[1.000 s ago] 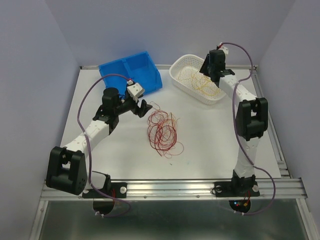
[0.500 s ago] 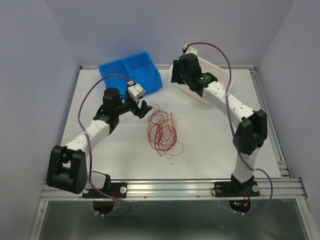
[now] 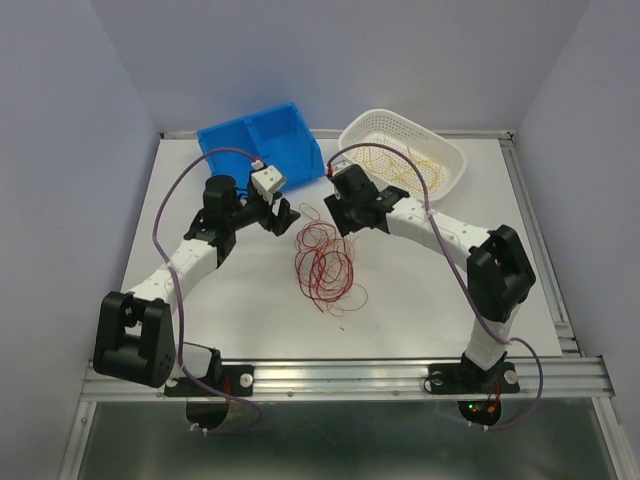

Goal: Untangle the cables

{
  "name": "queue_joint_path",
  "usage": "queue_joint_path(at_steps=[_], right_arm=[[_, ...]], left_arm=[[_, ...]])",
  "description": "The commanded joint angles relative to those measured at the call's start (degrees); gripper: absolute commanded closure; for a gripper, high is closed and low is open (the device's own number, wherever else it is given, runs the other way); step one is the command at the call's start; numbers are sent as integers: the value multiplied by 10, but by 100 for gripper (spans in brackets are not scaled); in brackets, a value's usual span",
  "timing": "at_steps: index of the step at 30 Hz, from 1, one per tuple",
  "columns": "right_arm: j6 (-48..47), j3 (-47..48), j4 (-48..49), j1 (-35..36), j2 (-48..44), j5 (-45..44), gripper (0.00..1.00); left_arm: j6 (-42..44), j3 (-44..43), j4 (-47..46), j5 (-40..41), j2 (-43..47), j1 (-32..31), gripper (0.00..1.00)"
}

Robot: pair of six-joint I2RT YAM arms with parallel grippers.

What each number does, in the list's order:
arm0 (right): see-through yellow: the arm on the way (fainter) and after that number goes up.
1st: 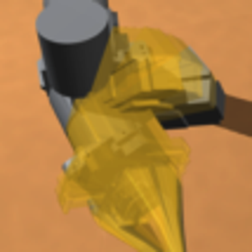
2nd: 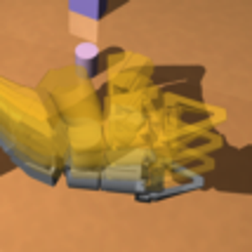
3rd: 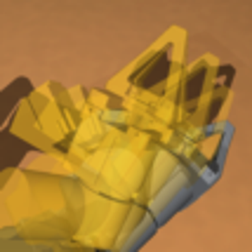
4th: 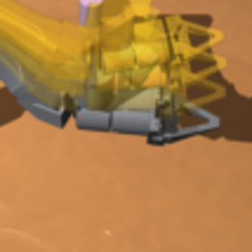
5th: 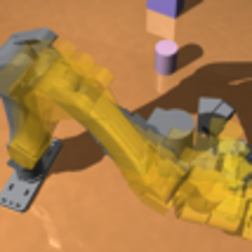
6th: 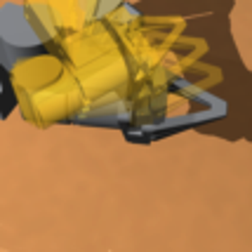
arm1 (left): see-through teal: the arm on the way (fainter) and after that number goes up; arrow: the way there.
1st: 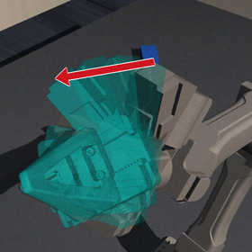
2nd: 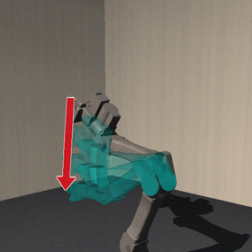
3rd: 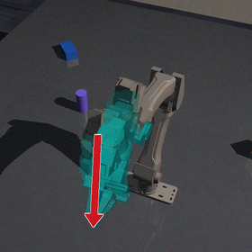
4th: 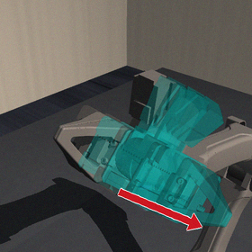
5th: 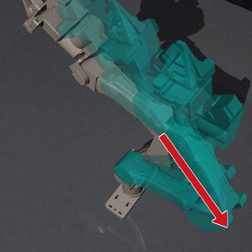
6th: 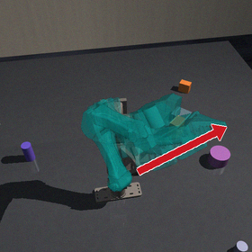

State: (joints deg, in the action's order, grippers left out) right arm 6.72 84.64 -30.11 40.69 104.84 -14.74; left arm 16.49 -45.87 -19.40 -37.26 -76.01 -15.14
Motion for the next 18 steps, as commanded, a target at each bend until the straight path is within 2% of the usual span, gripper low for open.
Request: queue_joint_path(at_steps=[1,3,5,18], right_arm=[[-78,-20,4,27,-31,15,43],[-109,-25,4,32,-24,70,42],[-115,-22,4,34,-13,80,42],[-147,-15,4,48,28,87,43]], left_arm=[[-31,-30,-18,-11,0,26,18],[-34,-30,-22,-19,1,35,18],[-34,-31,-22,-21,-1,37,18],[-36,-32,-20,-28,-4,38,18]])
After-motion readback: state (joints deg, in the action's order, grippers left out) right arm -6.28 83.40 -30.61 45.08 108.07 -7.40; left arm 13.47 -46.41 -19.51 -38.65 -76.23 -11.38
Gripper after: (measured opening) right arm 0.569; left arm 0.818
